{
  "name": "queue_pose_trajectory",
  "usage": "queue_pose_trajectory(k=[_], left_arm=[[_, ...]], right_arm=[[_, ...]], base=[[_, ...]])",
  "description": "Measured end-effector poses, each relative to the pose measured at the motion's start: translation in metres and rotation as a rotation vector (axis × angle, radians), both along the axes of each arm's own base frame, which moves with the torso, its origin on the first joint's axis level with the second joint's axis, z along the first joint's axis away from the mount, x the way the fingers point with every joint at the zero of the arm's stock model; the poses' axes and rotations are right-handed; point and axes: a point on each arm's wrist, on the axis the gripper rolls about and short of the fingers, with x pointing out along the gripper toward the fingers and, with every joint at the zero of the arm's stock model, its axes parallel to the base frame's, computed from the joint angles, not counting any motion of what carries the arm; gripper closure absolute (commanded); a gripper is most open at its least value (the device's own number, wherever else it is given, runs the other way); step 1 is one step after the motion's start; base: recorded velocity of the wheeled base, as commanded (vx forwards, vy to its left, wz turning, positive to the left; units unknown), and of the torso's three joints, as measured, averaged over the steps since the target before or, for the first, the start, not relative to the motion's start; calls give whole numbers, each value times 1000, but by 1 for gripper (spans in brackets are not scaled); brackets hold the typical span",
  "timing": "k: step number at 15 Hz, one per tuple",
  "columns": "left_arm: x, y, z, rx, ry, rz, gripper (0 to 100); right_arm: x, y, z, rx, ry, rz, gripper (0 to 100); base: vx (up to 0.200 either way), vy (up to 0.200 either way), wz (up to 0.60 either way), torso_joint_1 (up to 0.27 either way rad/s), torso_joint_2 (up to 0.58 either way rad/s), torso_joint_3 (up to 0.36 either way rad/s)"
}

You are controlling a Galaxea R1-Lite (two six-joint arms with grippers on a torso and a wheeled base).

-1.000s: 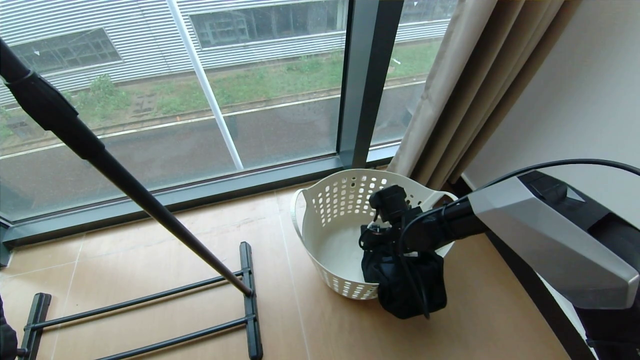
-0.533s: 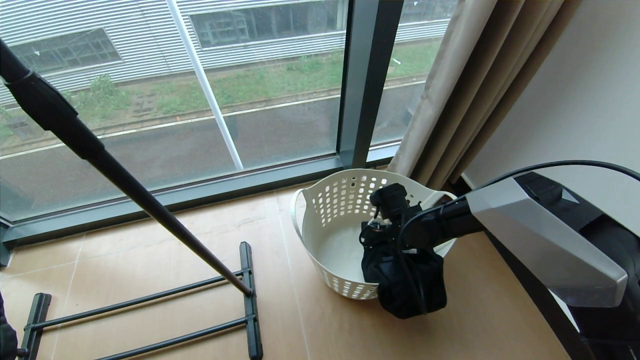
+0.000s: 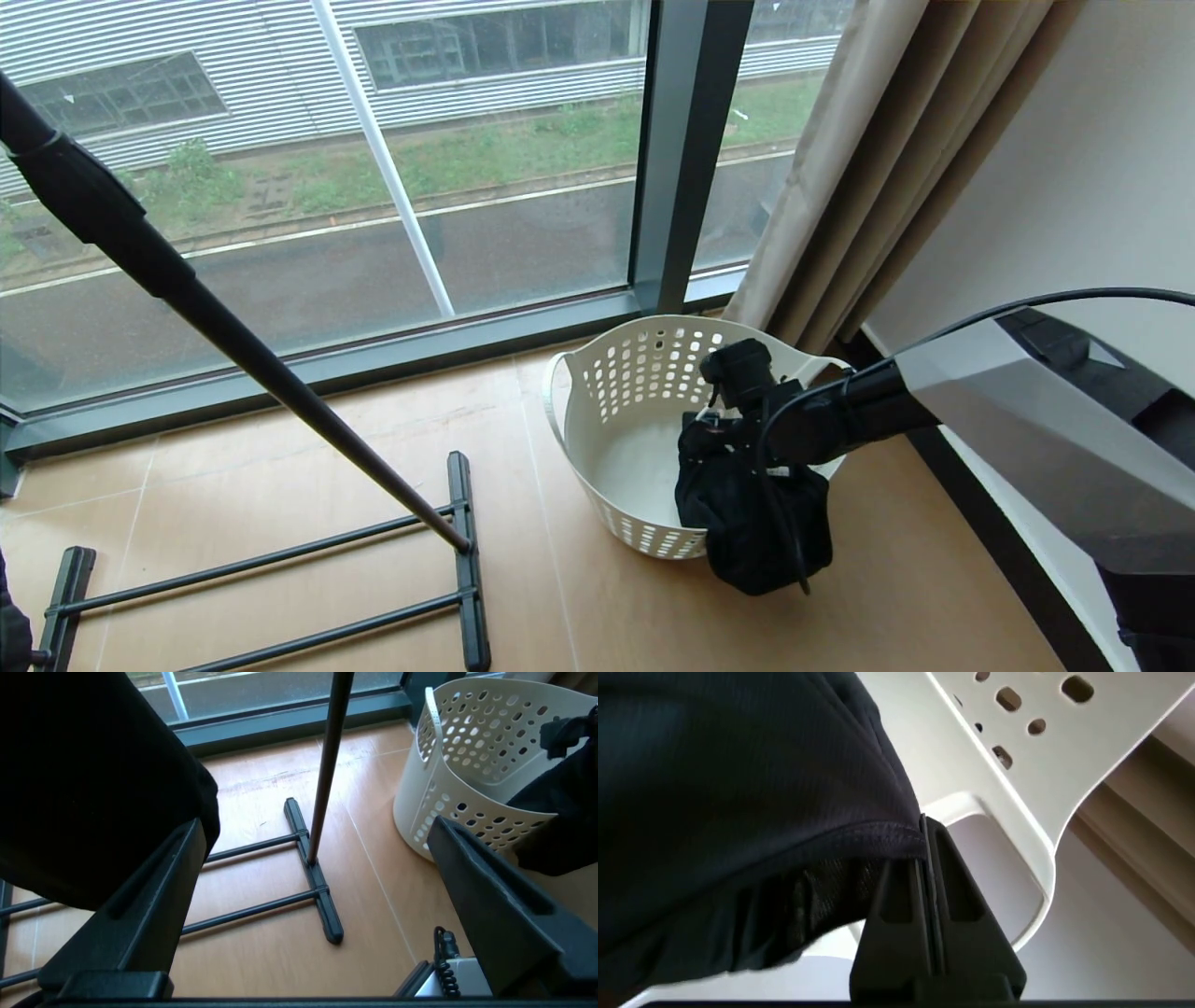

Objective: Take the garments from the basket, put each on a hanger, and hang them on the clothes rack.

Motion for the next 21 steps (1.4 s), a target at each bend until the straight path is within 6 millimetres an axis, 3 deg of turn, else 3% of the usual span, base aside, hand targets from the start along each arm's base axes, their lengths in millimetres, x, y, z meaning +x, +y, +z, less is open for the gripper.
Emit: queue_pose_trajectory(k=[4, 9, 12, 13, 16, 21], left_arm=[[0, 0, 0, 3, 0, -1, 0], [0, 0, 0, 3, 0, -3, 0], [0, 0, 0, 3, 0, -4, 0], [0, 0, 0, 1, 0, -3, 0], [0, 0, 0, 1, 0, -3, 0], [0, 0, 0, 2, 0, -2, 0]], right_arm=[[-41, -14, 44, 69, -49, -27, 100], [-150, -37, 115, 267, -154, 20, 100], [-216, -51, 128, 495, -172, 77, 100], [-229, -53, 129, 605, -135, 116, 100], [-243, -61, 129, 836, -9, 204, 100], [-235, -73, 116, 828, 15, 124, 100]], base=[[0, 0, 0, 0, 0, 0], [0, 0, 0, 0, 0, 0], [0, 0, 0, 0, 0, 0], [0, 0, 0, 2, 2, 61], [0, 0, 0, 1, 4, 160], [0, 0, 0, 2, 2, 198]])
